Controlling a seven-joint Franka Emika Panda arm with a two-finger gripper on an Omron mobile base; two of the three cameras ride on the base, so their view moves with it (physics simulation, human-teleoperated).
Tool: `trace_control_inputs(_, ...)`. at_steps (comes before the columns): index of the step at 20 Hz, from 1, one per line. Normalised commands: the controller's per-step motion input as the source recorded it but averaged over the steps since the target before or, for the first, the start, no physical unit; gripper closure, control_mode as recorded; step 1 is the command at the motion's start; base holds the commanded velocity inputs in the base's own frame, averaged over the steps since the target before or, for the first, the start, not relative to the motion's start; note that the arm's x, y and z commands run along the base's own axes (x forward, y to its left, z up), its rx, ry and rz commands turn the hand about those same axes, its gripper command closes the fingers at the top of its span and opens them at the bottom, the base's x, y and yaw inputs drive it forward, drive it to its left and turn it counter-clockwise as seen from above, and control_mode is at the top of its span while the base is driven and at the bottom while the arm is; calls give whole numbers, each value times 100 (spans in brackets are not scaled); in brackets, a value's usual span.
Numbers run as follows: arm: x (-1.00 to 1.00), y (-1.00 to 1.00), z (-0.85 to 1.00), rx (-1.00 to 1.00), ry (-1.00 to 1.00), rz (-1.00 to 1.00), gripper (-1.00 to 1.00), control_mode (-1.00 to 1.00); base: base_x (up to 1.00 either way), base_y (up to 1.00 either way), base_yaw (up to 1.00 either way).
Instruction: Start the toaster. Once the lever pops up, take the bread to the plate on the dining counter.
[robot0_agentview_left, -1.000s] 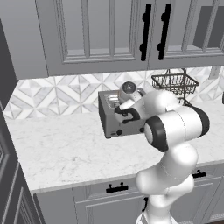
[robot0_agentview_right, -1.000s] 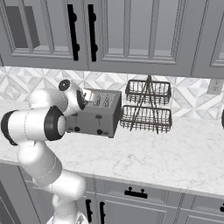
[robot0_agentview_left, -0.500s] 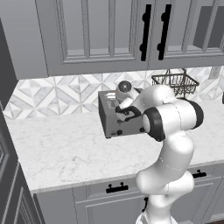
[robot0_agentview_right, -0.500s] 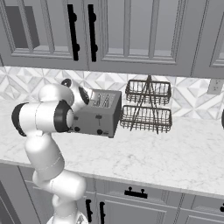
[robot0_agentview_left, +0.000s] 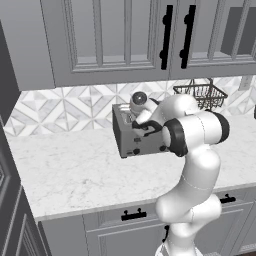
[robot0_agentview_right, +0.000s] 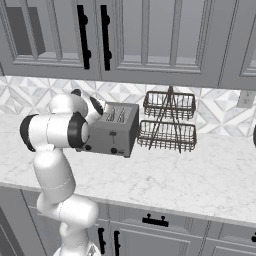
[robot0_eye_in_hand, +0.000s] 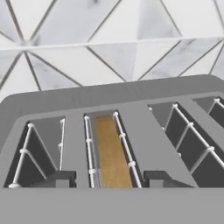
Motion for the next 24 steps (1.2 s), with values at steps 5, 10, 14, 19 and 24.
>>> trace_control_inputs(5,4,-4,-1,0,-4,-1,100,-100,0,0,0)
trace_control_inputs(10,0,-6,1,0,-15,0,100,-100,0,0,0)
trace_control_inputs(14,0,-1,10,0,-15,0,100,-100,0,0,0)
trace_control_inputs(19,-9,0,37,0,-16,0,100,-100,0,0,0)
trace_control_inputs(24,-17,0,44,0,-9,0,100,-100,0,0,0)
